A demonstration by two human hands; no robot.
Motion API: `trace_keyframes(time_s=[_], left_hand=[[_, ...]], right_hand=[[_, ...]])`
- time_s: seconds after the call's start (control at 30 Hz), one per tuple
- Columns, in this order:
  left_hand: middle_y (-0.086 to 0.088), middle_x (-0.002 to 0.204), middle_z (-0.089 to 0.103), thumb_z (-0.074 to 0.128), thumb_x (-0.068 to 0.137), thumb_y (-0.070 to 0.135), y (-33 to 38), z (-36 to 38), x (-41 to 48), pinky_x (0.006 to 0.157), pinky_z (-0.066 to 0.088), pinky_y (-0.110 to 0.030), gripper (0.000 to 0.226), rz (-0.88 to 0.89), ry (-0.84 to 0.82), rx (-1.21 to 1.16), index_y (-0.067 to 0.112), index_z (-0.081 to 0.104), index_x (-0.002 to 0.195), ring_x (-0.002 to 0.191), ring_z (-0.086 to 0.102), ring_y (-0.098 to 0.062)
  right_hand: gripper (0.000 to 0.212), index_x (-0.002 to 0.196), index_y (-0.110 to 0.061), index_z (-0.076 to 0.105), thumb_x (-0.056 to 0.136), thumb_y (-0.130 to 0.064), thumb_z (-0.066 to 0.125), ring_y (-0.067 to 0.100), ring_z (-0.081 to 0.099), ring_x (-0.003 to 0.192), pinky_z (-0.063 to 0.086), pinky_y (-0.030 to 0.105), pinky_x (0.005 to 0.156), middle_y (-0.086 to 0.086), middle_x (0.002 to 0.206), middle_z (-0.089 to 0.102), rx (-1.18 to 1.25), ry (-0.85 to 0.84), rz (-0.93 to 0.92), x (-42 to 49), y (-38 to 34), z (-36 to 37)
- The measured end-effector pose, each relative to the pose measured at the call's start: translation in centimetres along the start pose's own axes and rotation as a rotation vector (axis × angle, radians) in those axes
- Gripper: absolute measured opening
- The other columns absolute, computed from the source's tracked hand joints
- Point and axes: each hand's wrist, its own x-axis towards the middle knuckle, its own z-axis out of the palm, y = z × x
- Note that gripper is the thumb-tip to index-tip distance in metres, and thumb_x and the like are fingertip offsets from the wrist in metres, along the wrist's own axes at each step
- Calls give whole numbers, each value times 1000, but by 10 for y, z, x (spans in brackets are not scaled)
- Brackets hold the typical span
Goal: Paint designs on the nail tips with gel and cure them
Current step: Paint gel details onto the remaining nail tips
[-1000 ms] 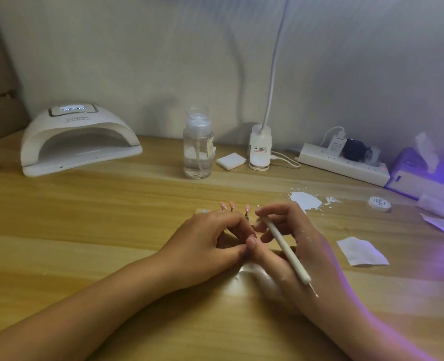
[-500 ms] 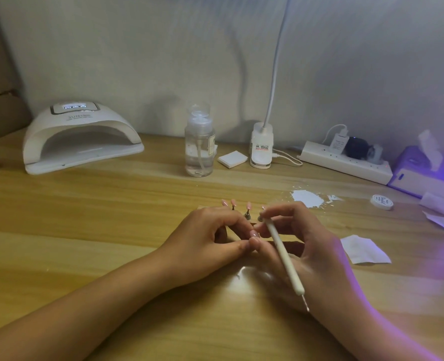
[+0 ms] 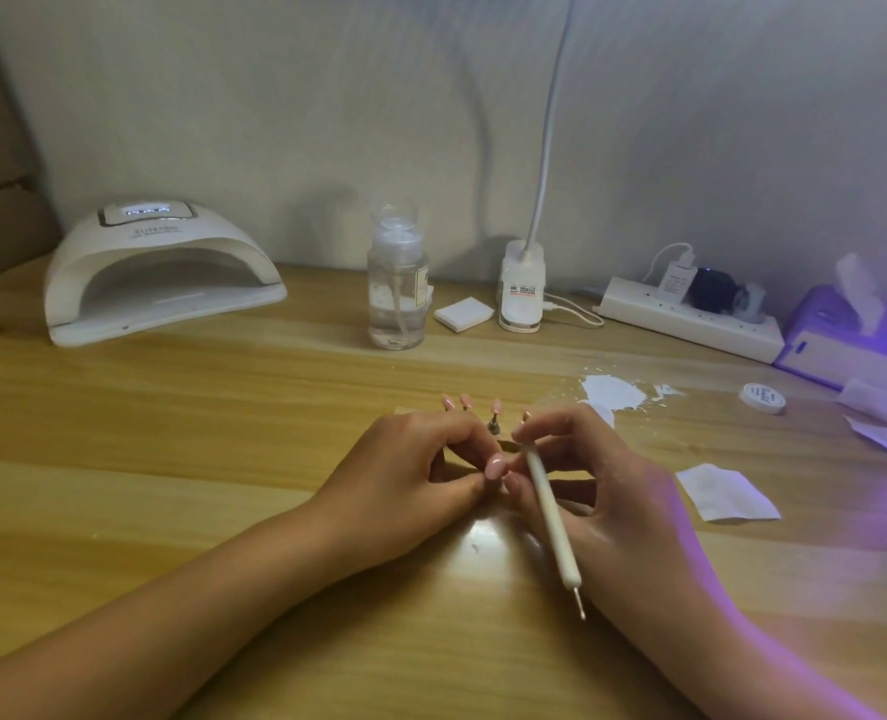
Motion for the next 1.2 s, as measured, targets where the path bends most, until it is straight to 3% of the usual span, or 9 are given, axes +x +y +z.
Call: trace_keyframes(time_s=[0.13,0.2,0.3,0.4,0.63,0.87,1.2], left_hand=[[34,69,60,75,83,16,2,1,0,53,33,-7,9,6,-16,23,25,73,85,56,50,8],[29,72,62,75,83,17,3,1,-1,55,32,-6,12,6,-11,29,28,71,83,59,50,12],[22,83,68,73,83,18,5,1,-1,58,32,-5,16,21,-21,56,33,68,83,66,50,18],[23,85,68,72,82,20,6,2,-1,59,29,-8,17,35,-10,96,36,65,82,67,48,19],[22,82,65,73,82,20,7,5,-1,62,29,-16,19,57,19,116,37,64,81,66,48,19],[22,83,65,66,79,26,7,8,-1,62,29,-19,13,53,34,116,38,62,79,66,47,18],[20,84,66,69,80,21,7,7,-2,62,30,-22,18,53,31,105,38,62,79,65,47,16]], right_hand=[[28,99,-35,61,84,-23,80,6,70,83,54,15,61,-13,87,70,-43,95,-50,0,-3,1],[18,94,-36,61,83,-31,74,8,69,78,52,20,57,-8,82,70,15,146,-20,3,-7,-2],[17,81,-25,60,90,-34,72,10,57,52,44,22,44,2,64,66,299,196,180,9,-10,-6],[20,87,-17,52,92,-28,68,11,50,42,39,18,39,6,58,65,450,195,338,11,-8,-5],[29,59,-17,45,76,-2,63,15,48,38,39,18,40,18,51,61,415,184,370,12,-5,0],[19,69,-7,43,76,-3,61,15,55,41,44,17,42,18,55,66,407,155,372,12,-7,2],[20,69,-6,44,78,-2,60,16,57,42,45,18,43,19,55,66,412,146,357,12,-7,4]])
